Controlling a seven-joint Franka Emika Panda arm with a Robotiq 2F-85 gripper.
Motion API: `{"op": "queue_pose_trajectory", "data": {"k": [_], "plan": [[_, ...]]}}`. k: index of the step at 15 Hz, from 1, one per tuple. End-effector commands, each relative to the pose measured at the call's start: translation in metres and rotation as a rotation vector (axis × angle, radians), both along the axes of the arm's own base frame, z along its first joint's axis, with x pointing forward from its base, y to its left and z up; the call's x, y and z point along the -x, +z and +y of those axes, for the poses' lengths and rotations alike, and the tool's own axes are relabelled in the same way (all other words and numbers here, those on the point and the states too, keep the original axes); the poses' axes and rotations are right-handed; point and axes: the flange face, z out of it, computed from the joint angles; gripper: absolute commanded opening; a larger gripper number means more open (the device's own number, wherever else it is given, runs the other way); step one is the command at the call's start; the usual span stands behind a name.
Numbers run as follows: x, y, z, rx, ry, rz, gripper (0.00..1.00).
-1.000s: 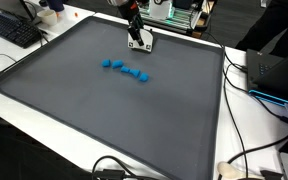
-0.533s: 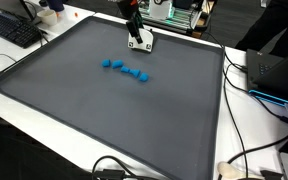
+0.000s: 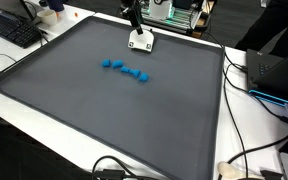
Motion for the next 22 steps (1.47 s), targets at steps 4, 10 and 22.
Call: {"op": "queue_pose_trajectory", "data": {"k": [4,10,22], "plan": [[-0.022,0.057,0.007,0.093,0.224,-0.062,1.00],[-0.067,0.091,0.029,0.202,0.524,-0.119,1.00],[-0.120,0.103,0.052,0.283,0.998,-0.283,1.00]]}}
